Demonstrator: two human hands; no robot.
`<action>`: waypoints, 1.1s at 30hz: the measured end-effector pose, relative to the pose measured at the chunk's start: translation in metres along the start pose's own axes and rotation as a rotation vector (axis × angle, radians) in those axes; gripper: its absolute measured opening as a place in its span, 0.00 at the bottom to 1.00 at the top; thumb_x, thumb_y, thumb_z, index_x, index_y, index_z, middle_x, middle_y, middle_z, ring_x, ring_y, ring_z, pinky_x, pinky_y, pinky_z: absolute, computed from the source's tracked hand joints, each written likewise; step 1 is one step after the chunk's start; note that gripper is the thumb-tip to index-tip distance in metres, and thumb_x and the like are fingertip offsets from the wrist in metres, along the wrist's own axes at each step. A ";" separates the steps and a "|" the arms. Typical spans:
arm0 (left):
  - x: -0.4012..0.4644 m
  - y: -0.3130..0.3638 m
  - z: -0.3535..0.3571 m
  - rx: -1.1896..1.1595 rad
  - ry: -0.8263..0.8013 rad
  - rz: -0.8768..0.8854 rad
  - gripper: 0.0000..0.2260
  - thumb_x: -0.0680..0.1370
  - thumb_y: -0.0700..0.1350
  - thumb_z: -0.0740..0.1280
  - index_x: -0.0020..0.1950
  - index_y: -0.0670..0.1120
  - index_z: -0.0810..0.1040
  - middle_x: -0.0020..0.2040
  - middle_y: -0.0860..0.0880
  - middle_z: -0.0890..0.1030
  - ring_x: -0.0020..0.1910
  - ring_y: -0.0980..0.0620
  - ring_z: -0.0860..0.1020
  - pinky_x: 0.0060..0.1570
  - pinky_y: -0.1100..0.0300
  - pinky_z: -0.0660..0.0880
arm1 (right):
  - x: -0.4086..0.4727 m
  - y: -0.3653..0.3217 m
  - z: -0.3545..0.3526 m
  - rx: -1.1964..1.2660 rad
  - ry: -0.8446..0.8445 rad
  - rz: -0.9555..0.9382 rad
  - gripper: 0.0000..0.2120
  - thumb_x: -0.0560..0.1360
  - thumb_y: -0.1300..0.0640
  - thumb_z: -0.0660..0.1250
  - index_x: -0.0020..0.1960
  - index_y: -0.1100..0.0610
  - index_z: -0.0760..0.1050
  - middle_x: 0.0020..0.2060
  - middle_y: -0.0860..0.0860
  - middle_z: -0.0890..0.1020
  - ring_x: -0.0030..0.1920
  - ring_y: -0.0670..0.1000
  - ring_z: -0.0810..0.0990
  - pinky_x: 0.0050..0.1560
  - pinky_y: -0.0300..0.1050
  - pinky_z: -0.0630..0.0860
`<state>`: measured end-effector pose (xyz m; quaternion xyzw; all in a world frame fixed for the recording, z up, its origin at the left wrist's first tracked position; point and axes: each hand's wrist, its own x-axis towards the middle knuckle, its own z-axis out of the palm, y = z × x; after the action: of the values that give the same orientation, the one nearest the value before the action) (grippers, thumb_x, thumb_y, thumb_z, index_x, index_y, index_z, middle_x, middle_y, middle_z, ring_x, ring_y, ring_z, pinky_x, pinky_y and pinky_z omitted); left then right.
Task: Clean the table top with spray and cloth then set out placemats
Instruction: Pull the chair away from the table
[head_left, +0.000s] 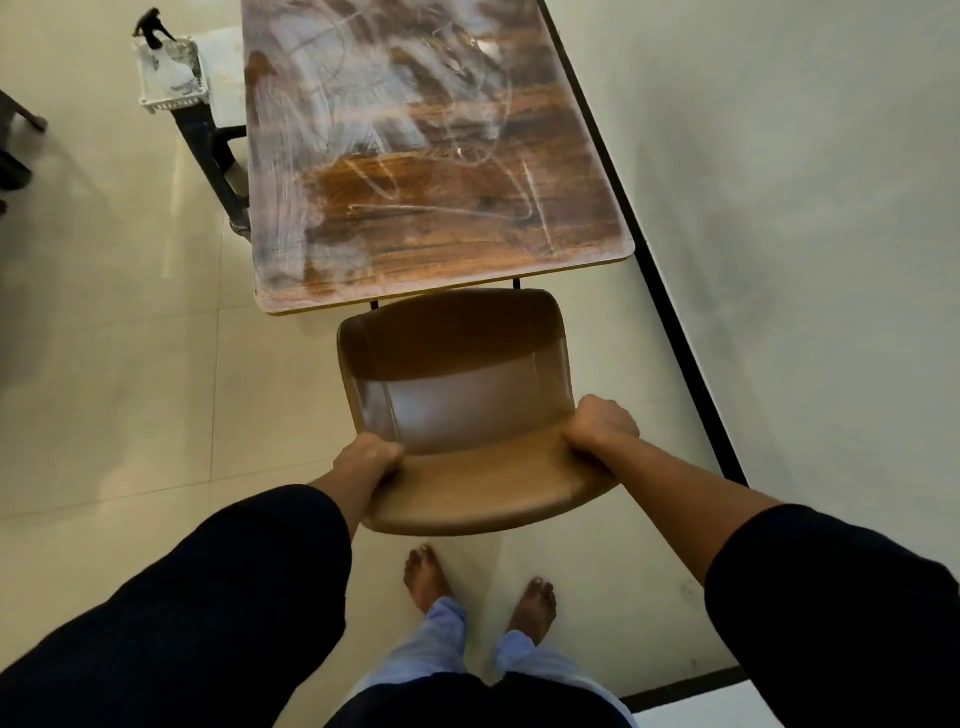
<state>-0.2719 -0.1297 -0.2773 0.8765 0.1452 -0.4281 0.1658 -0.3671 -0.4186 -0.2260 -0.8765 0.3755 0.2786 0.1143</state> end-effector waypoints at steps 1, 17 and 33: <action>-0.007 0.005 -0.003 0.019 -0.010 0.046 0.10 0.83 0.50 0.67 0.53 0.44 0.78 0.52 0.42 0.81 0.53 0.42 0.82 0.61 0.47 0.81 | -0.005 -0.002 -0.001 -0.058 -0.008 -0.066 0.09 0.82 0.51 0.65 0.58 0.54 0.78 0.51 0.53 0.81 0.50 0.55 0.82 0.56 0.50 0.80; -0.160 -0.008 0.045 0.481 0.301 0.774 0.35 0.80 0.75 0.49 0.73 0.55 0.78 0.66 0.52 0.83 0.62 0.51 0.80 0.58 0.53 0.73 | -0.061 0.055 -0.019 -0.374 -0.126 -0.951 0.44 0.71 0.18 0.54 0.76 0.45 0.70 0.67 0.46 0.80 0.62 0.50 0.79 0.61 0.51 0.78; -0.154 -0.024 0.036 0.660 0.442 0.858 0.33 0.74 0.38 0.75 0.78 0.55 0.76 0.68 0.48 0.85 0.61 0.43 0.84 0.52 0.51 0.81 | -0.066 0.061 -0.002 -0.449 0.211 -0.918 0.18 0.68 0.62 0.71 0.54 0.46 0.79 0.45 0.45 0.83 0.45 0.52 0.82 0.43 0.46 0.79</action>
<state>-0.3975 -0.1397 -0.1791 0.9307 -0.3327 -0.1520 0.0081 -0.4475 -0.4228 -0.1859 -0.9772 -0.1072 0.1834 -0.0044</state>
